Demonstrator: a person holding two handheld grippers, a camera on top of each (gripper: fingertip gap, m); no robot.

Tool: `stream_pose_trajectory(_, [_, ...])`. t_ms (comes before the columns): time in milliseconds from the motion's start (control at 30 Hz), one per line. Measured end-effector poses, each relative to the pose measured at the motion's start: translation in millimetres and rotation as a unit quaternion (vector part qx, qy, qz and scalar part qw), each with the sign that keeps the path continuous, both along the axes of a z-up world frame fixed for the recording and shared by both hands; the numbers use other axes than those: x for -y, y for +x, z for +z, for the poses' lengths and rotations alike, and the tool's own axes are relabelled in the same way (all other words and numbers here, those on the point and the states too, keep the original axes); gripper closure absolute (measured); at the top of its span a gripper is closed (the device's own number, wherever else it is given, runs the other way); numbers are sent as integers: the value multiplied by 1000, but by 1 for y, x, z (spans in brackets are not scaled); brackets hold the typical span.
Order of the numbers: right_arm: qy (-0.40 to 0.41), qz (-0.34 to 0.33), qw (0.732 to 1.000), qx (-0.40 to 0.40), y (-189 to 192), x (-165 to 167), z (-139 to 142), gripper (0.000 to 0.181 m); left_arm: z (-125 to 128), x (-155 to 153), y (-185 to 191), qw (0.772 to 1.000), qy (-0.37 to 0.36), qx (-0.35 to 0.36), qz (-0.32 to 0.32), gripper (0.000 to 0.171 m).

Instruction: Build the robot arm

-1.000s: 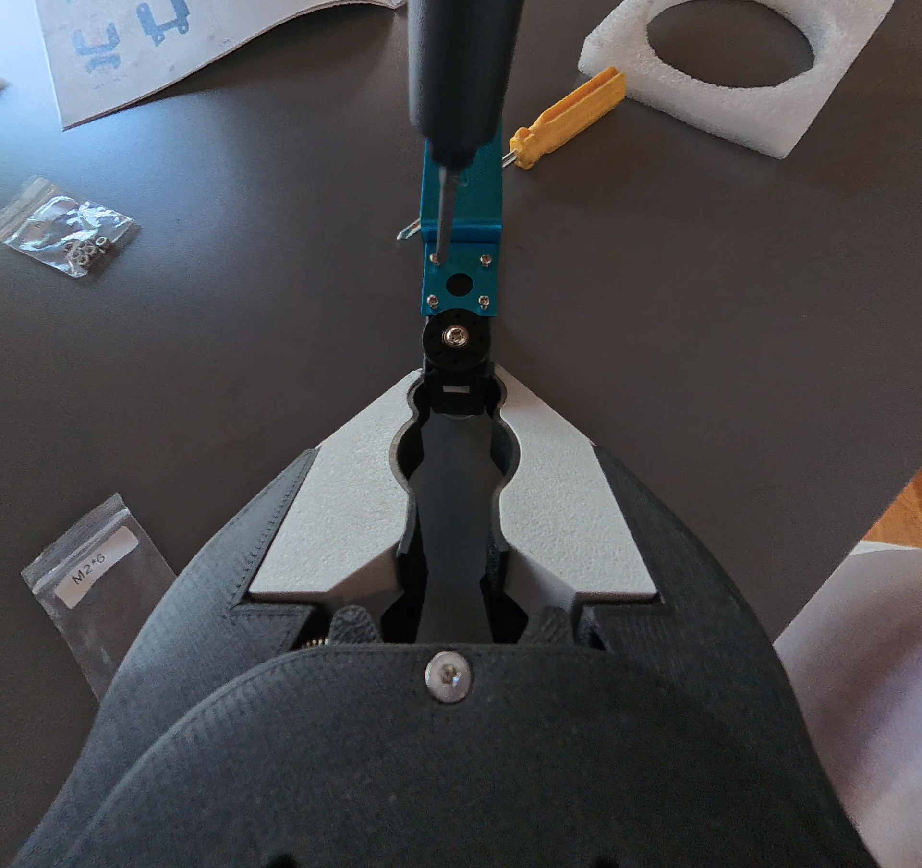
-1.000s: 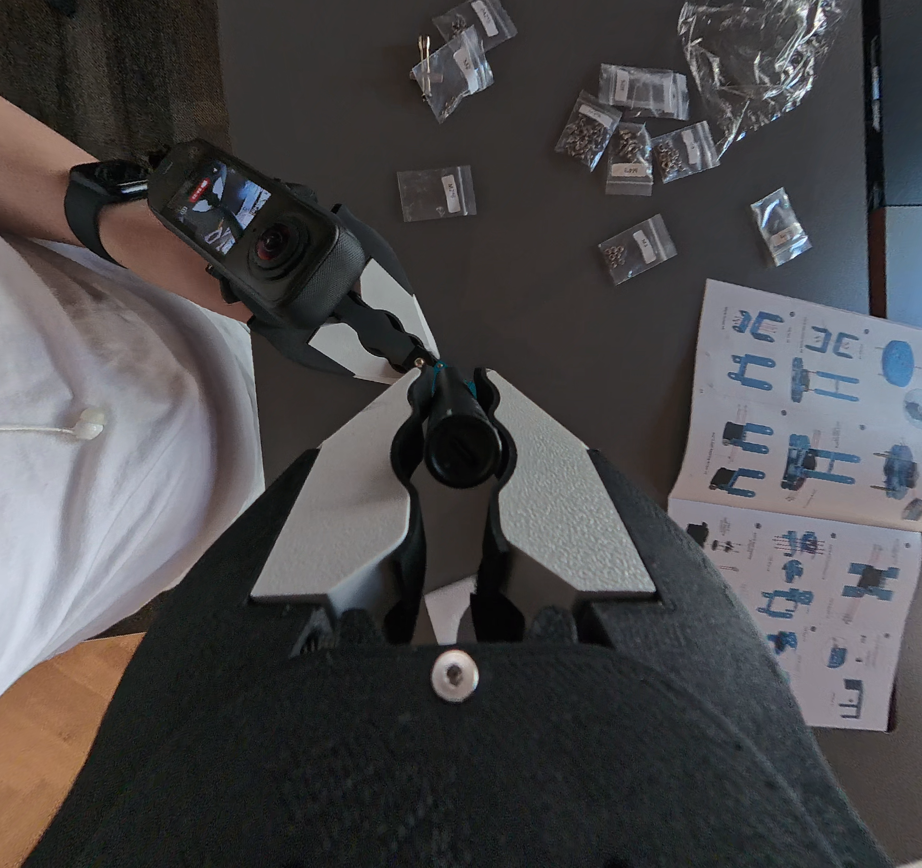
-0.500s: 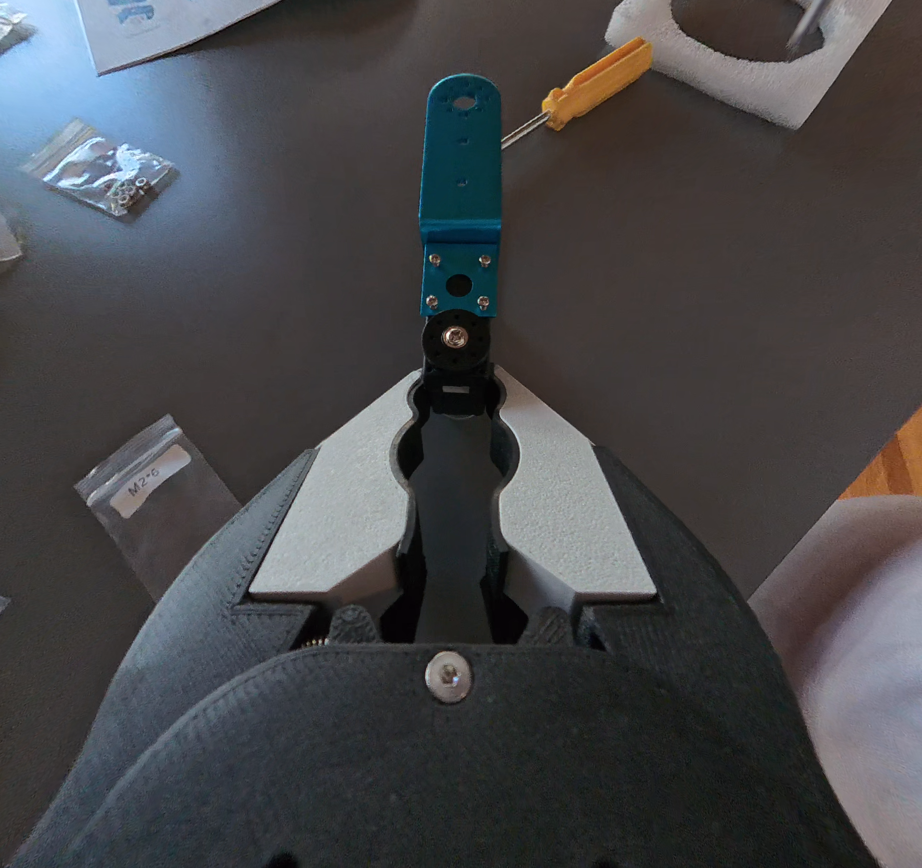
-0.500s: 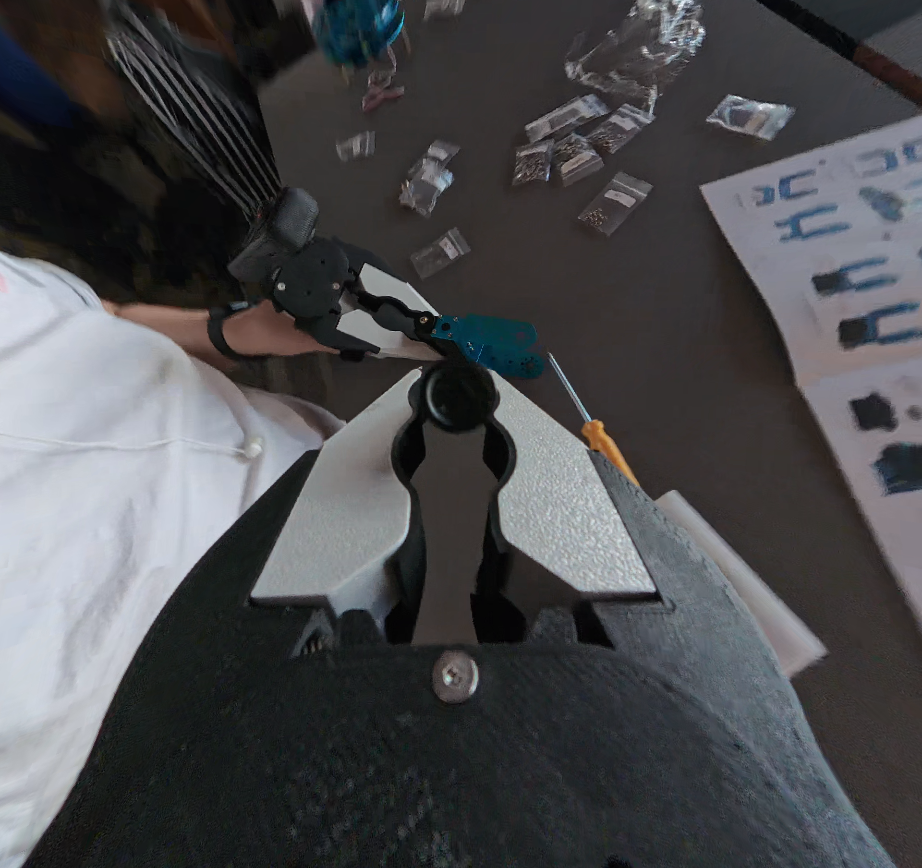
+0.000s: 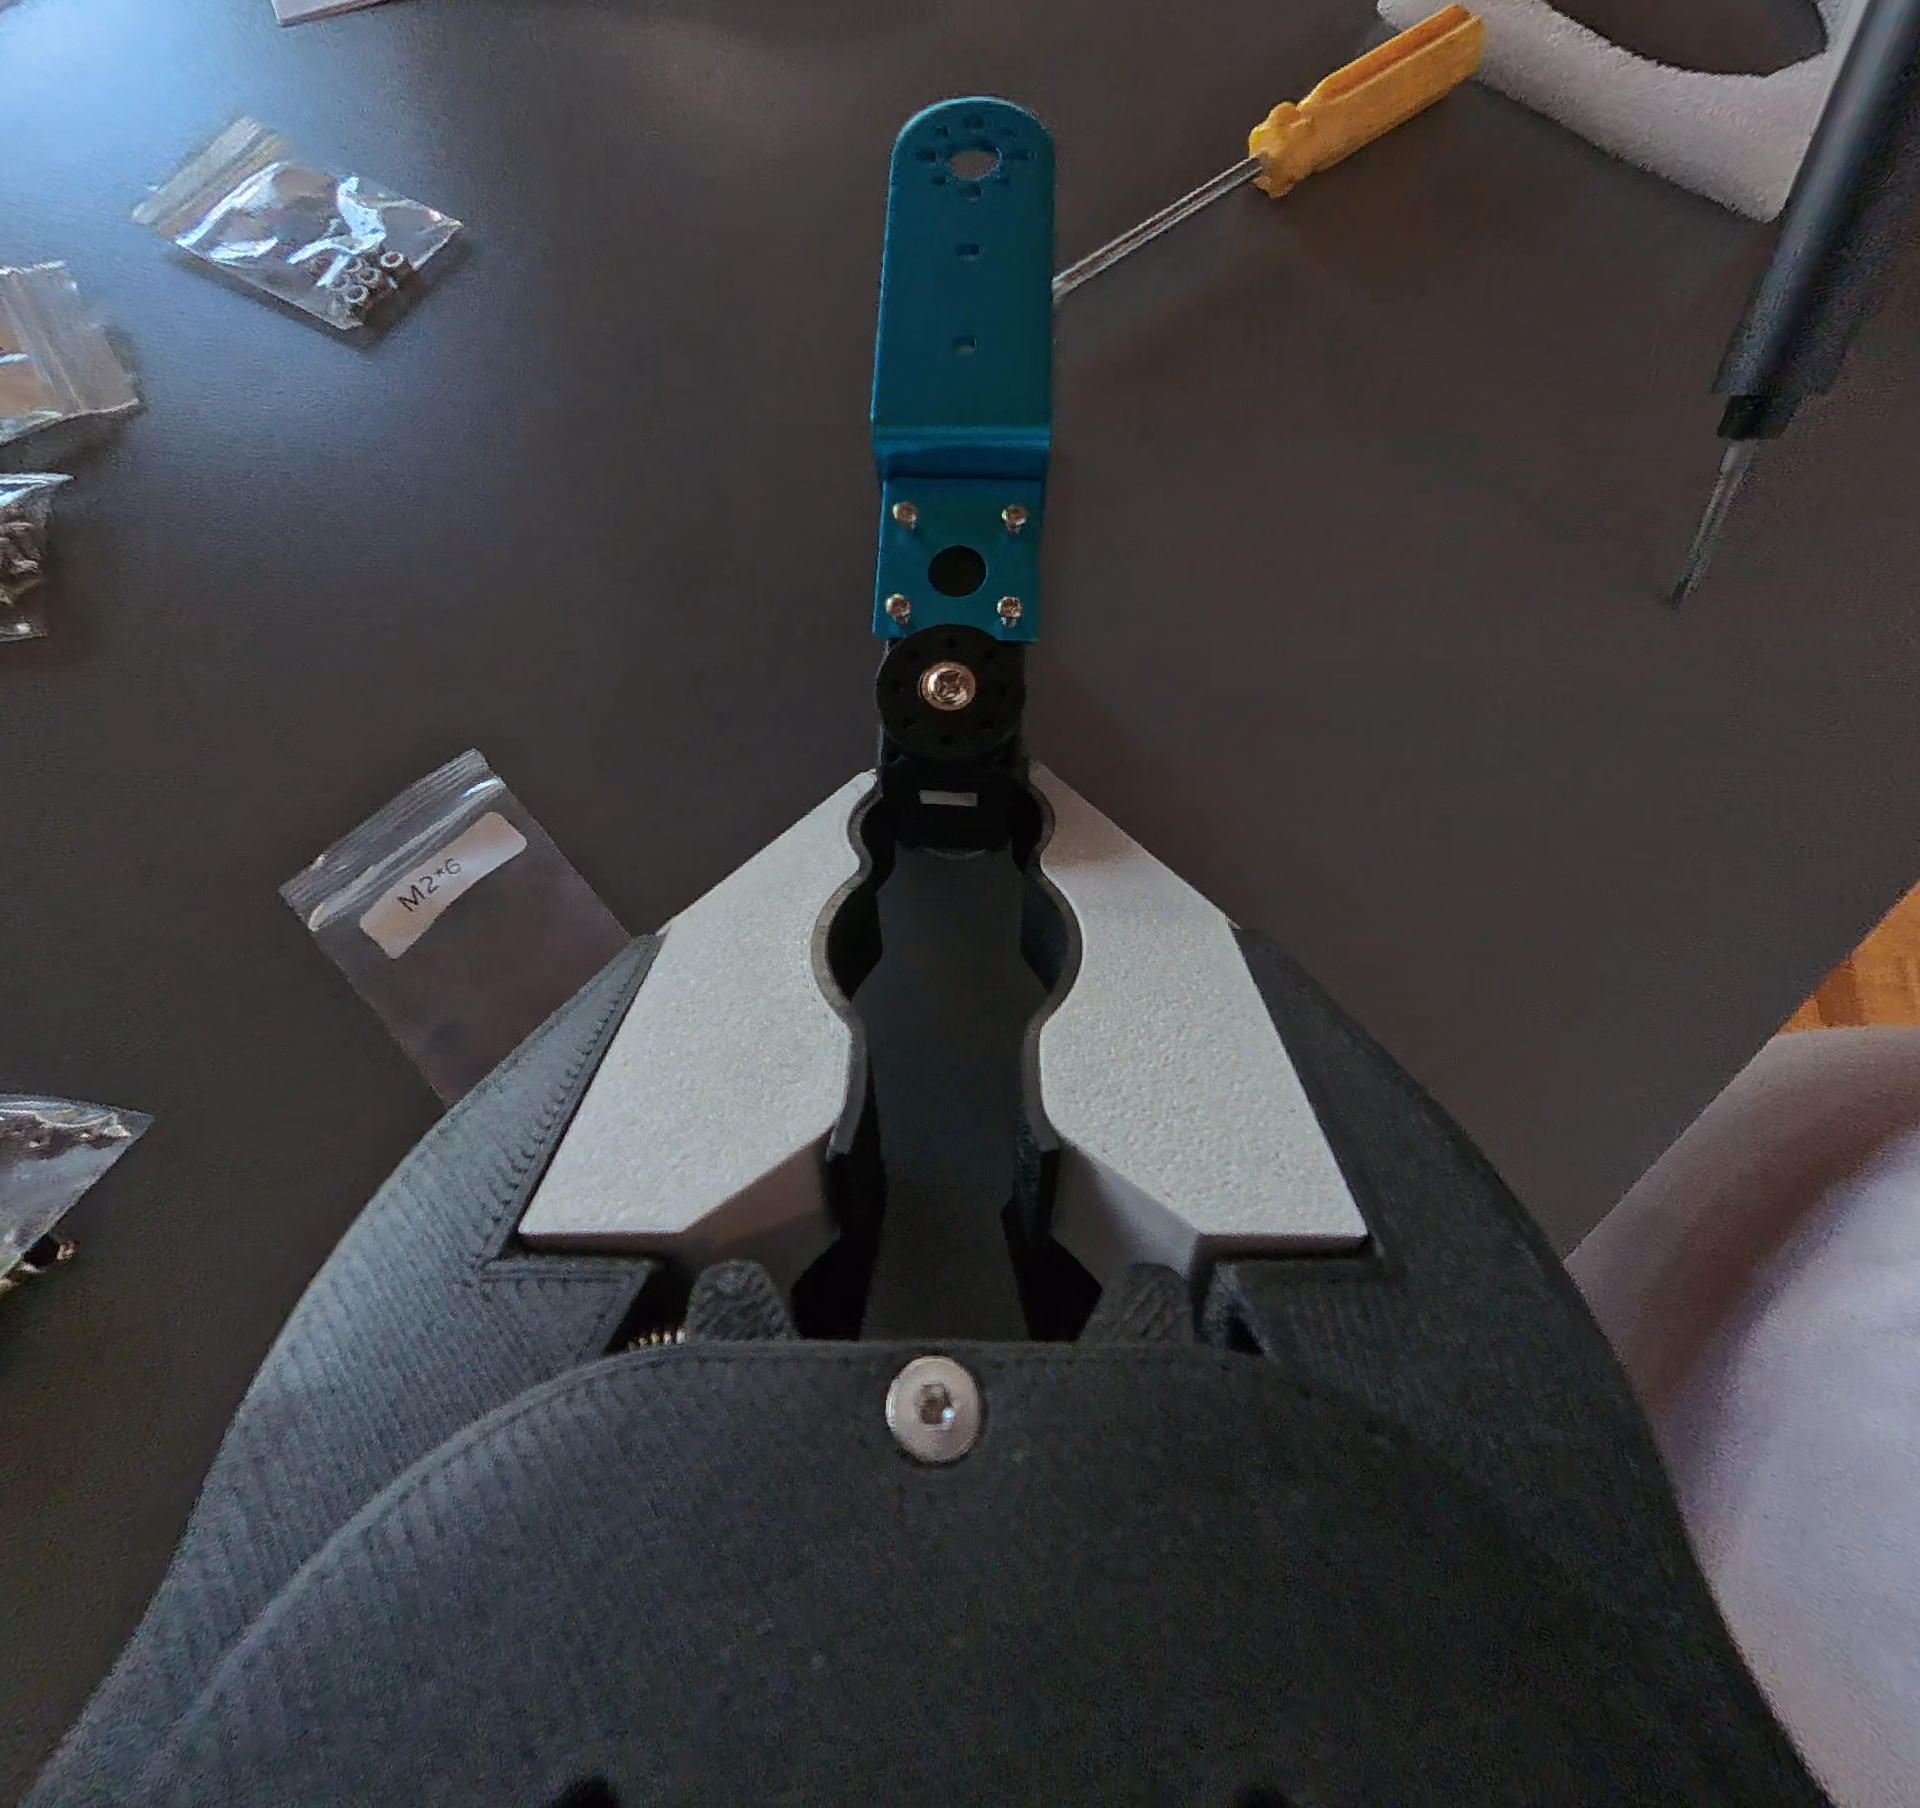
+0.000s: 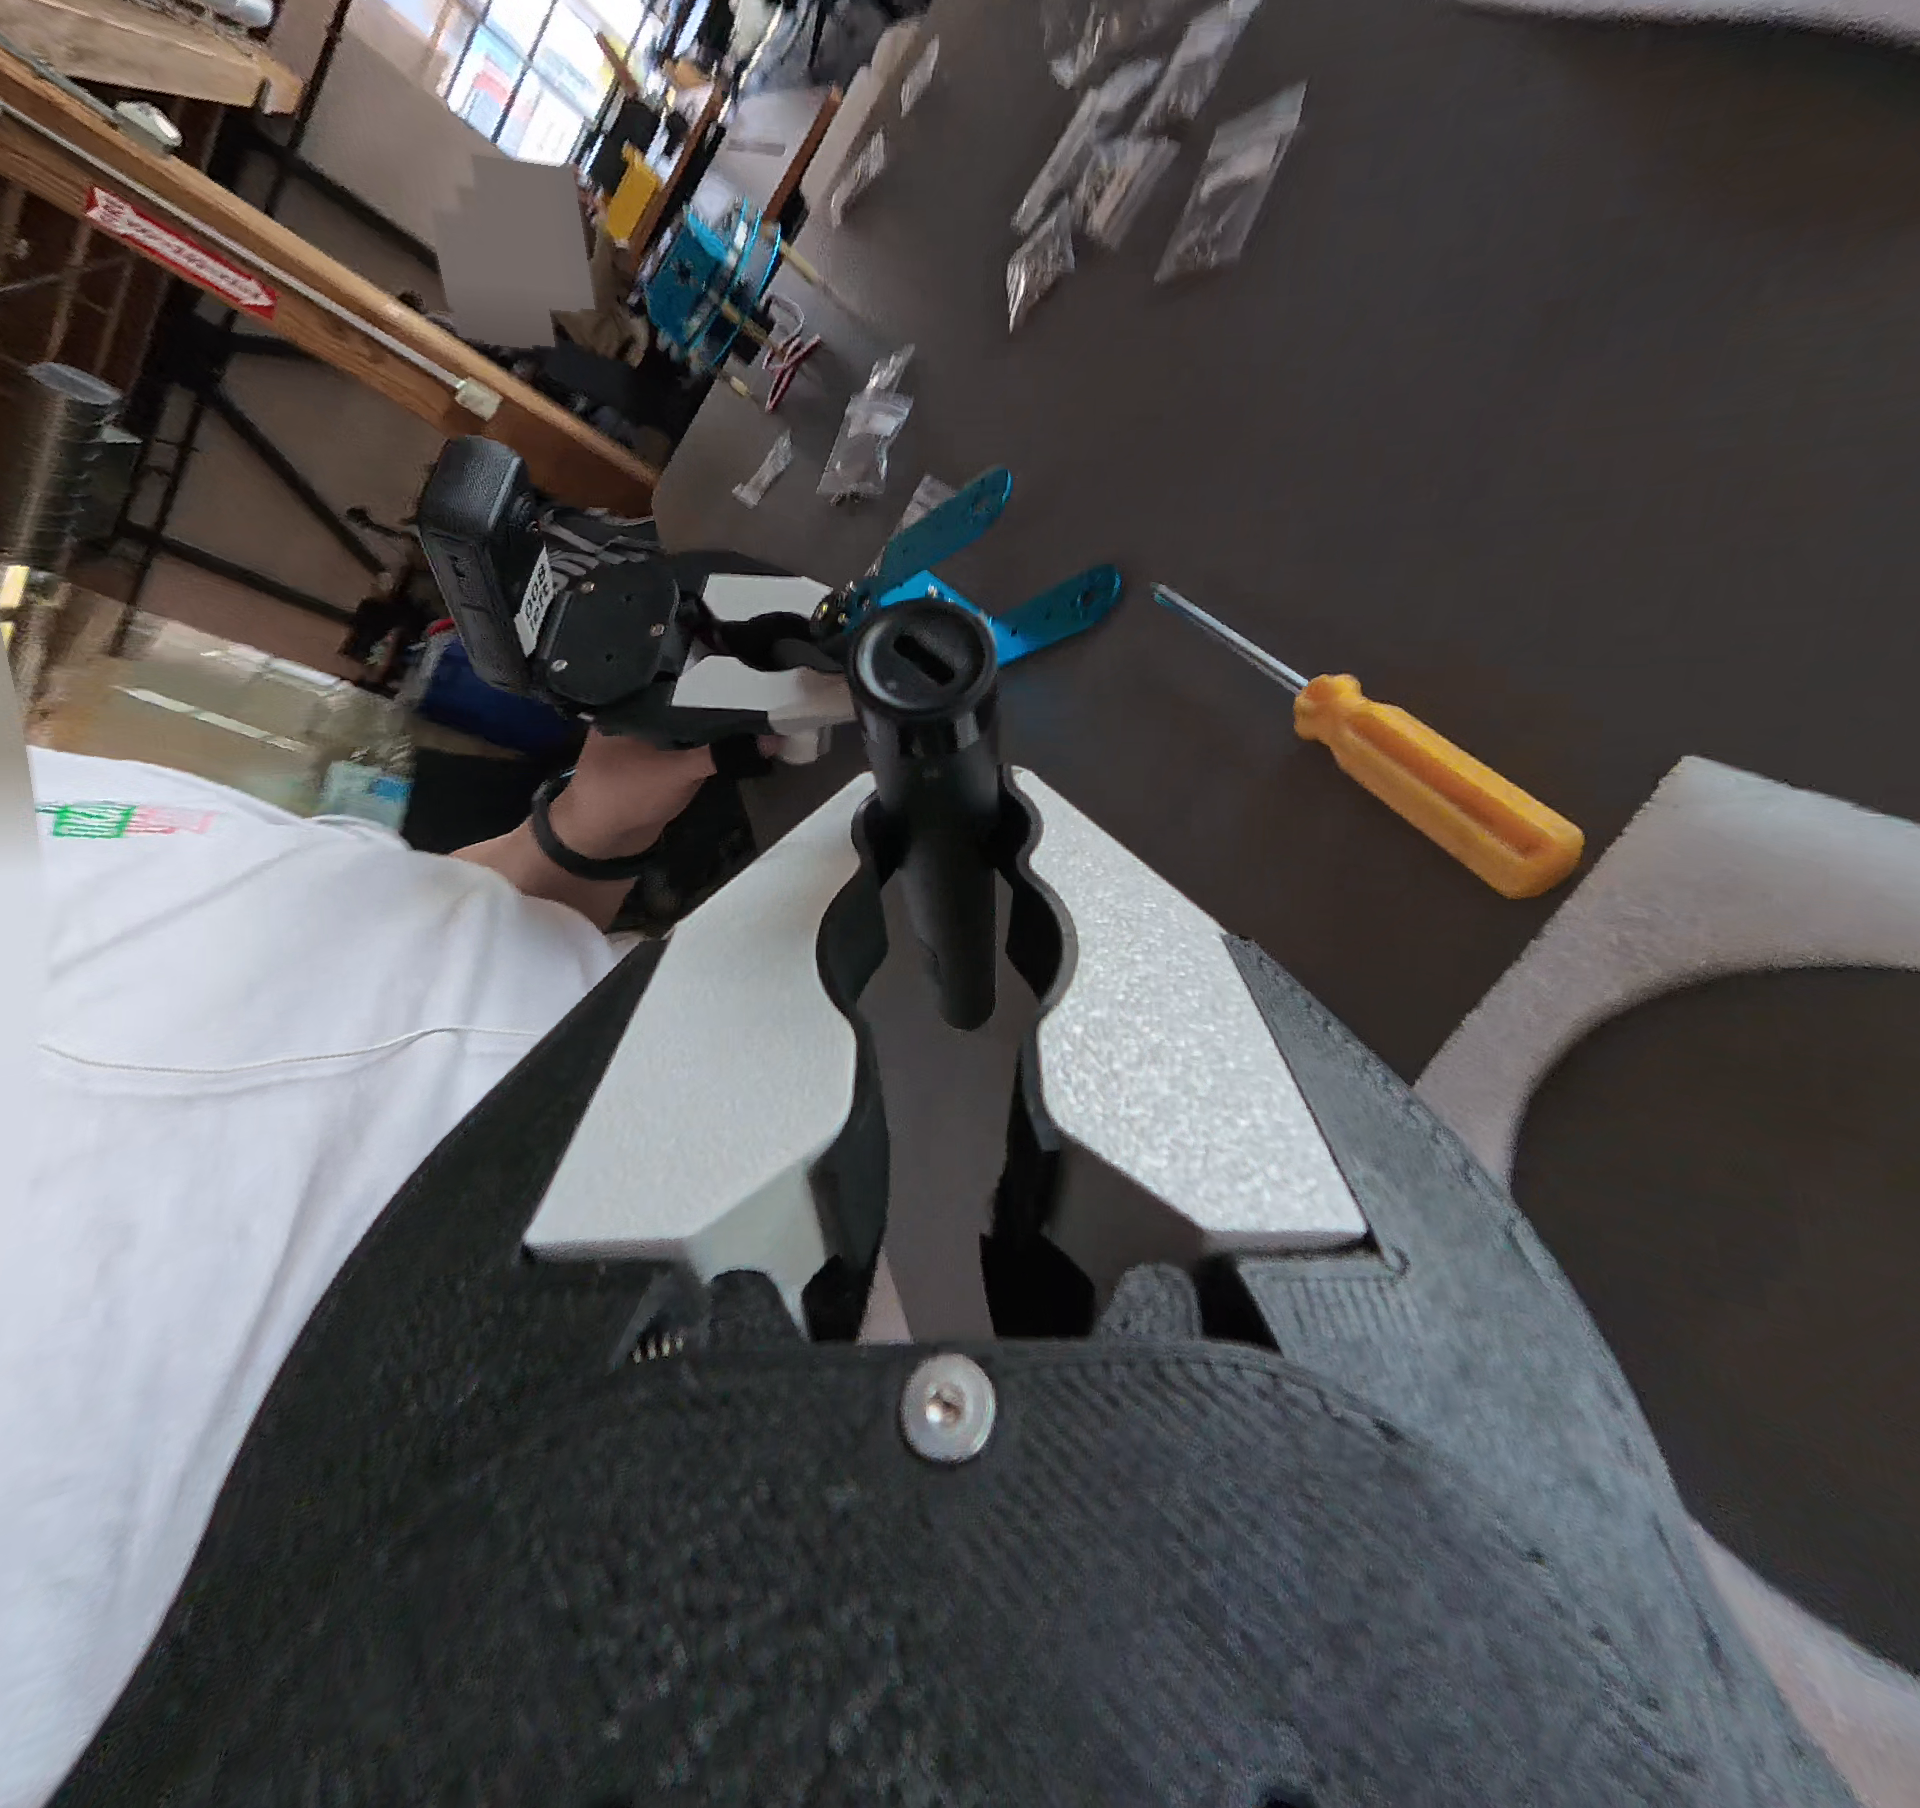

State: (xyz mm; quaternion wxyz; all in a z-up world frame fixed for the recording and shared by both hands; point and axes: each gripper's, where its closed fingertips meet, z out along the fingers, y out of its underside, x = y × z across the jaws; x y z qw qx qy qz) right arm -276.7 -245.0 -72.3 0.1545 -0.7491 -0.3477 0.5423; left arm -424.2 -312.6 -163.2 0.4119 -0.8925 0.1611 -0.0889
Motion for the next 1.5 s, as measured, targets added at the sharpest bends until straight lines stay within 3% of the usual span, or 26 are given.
stream_pose_trajectory(200, [-114, 61, 992, -4, -22, -7, -9, 163, 0, -1, -26, 999, 8, -29, 36, 150])
stream_pose_trajectory(500, [-115, -2, 993, -3, 12, -43, -7, 164, -1, 4, -32, 999, 4, -21, 40, 143])
stream_pose_trajectory(700, [-104, 72, 989, 79, -6, -18, -26, 164, -1, 5, -32, 999, 5, -26, 30, 143])
stream_pose_trajectory(900, [-35, 166, 960, 220, -45, -17, -32, 164, -1, 7, -35, 999, 4, -23, 41, 145])
stream_pose_trajectory(1067, [71, 273, 895, 345, -79, 4, -52, 163, 0, 10, -36, 998, -8, -8, 65, 146])
stream_pose_trajectory(1167, [158, 278, 864, 388, -79, 8, -68, 163, -1, 10, -38, 997, -14, -15, 71, 147])
stream_pose_trajectory(1300, [266, 292, 831, 393, -72, 18, -78, 163, -1, 9, -38, 996, -20, -21, 78, 147])
stream_pose_trajectory(1500, [371, 296, 819, 323, -80, 21, -83, 163, -1, 5, -39, 994, -21, -33, 99, 144])
